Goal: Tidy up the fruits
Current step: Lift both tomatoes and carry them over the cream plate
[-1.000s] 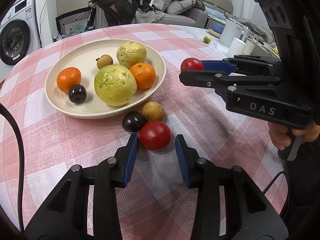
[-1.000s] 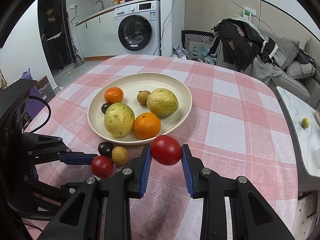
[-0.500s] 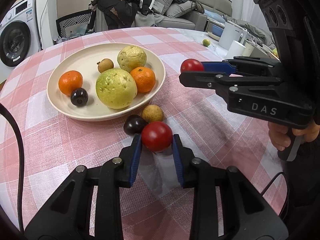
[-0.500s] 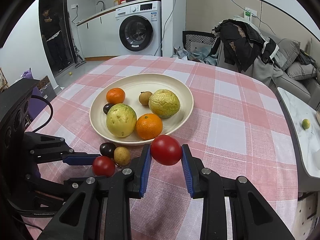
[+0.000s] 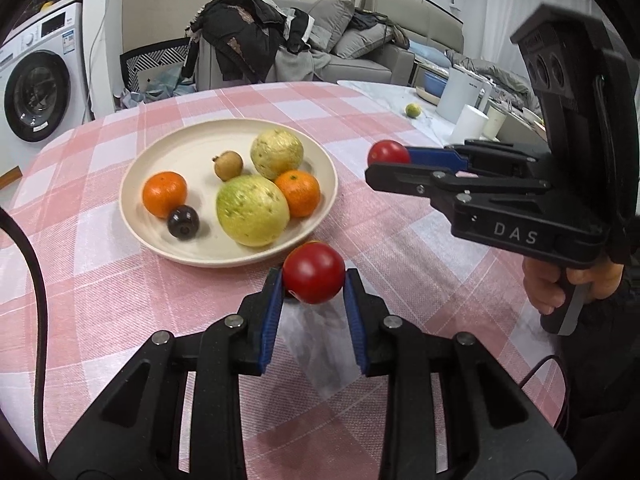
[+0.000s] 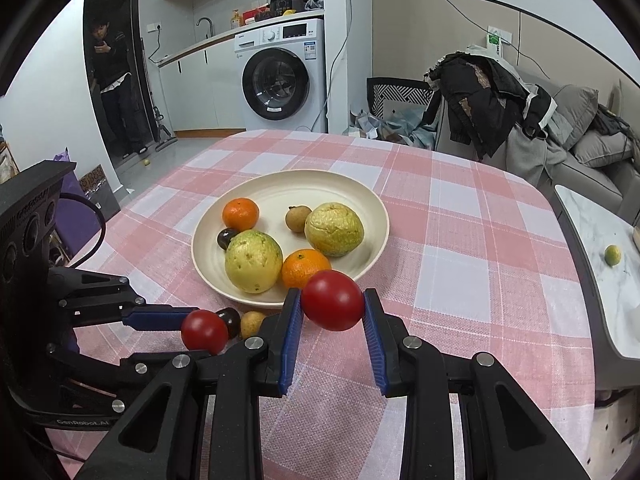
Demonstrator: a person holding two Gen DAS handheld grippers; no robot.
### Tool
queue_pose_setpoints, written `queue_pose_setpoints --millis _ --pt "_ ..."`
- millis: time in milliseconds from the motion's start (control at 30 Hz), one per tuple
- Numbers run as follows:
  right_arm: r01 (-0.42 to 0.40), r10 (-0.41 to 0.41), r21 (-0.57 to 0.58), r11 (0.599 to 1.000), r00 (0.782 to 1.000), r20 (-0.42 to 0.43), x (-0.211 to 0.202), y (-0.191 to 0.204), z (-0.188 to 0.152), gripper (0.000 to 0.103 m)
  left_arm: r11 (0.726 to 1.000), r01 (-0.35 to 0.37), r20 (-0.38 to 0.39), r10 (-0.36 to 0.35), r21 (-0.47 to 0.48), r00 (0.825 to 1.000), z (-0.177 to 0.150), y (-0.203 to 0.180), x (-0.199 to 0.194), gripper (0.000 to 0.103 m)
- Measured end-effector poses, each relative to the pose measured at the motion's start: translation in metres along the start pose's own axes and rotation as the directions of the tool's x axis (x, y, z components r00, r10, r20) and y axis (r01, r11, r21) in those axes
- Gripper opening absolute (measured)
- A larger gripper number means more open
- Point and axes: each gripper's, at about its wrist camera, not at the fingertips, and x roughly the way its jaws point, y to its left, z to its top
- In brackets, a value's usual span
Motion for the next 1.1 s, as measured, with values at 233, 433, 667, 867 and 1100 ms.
queue_pose_setpoints --millis 233,433,667,867,1100 --pt "-0.016 0.016 0.017 1.0 1.0 0.025 -0.002 0.0 0.003 0.031 0.999 -0.029 0.036 0.03 -0.027 0.999 0.008 0.015 -0.012 0.027" --pt "-0.021 0.021 0.012 1.0 1.0 0.011 0.007 0.007 0.005 0.031 0.997 -0.054 0.054 0.057 -0.062 0.997 0.022 0.034 -0.014 0.027" --pt "-0.023 0.023 0.006 1.0 1.0 -0.001 0.013 0.007 0.012 0.031 0.993 -0.08 0.051 0.085 -0.089 0.995 0.035 0.052 -0.006 0.027" --pt "-0.026 0.026 0.005 1.0 1.0 -0.009 0.019 0.006 0.017 0.031 0.991 -0.094 0.038 0.098 -0.094 0.994 0.038 0.058 0.004 0.027" --pt "-0.031 0.031 -0.002 1.0 0.999 -0.012 0.021 0.008 0.02 0.031 0.99 -0.1 0.035 0.104 -0.097 0.994 0.038 0.062 0.009 0.027"
